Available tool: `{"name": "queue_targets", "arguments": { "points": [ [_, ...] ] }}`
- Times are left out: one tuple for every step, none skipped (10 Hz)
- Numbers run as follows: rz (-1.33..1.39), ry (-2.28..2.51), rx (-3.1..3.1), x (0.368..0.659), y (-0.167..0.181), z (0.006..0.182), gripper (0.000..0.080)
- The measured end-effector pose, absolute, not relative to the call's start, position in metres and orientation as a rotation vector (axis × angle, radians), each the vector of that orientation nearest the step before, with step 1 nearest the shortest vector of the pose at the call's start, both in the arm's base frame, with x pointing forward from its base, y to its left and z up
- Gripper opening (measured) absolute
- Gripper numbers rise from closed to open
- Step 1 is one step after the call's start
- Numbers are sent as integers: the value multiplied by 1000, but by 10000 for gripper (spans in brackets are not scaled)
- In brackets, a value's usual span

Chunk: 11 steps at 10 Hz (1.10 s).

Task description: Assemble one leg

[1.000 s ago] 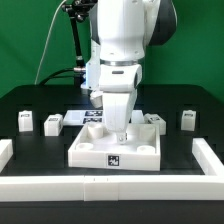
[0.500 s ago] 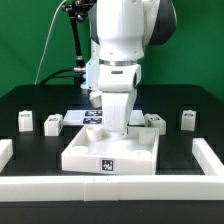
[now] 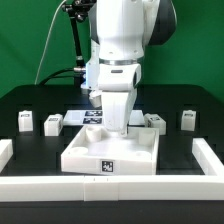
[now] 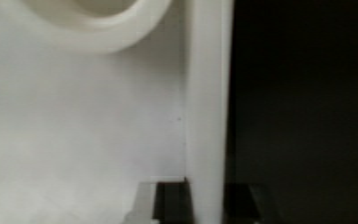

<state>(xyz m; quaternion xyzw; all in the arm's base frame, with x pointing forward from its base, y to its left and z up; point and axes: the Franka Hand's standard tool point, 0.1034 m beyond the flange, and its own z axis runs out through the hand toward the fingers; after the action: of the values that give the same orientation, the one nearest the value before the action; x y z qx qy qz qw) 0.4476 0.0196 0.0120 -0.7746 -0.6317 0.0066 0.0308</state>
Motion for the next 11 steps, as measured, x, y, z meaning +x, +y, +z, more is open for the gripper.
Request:
{"name": "queue_targets", "arguments": {
  "points": [
    [19, -1947, -2387, 448, 20, 12, 60],
    [17, -1947, -2388, 448, 20, 12, 60],
    [16, -1948, -2388, 449, 20, 12, 61],
    [12, -2013, -2342, 453, 24, 13, 61],
    [6, -2108, -2270, 461, 32, 14, 61],
    [-2, -2187, -2209, 470, 38, 12, 61],
    [-3, -2205, -2197, 473, 40, 11, 61],
    [-3, -2203, -2198, 472, 39, 11, 61],
    [-3, -2203, -2198, 472, 39, 11, 61],
    [-3, -2203, -2198, 473, 39, 11, 61],
    [-1, -2190, -2210, 473, 41, 11, 61]
  ]
}}
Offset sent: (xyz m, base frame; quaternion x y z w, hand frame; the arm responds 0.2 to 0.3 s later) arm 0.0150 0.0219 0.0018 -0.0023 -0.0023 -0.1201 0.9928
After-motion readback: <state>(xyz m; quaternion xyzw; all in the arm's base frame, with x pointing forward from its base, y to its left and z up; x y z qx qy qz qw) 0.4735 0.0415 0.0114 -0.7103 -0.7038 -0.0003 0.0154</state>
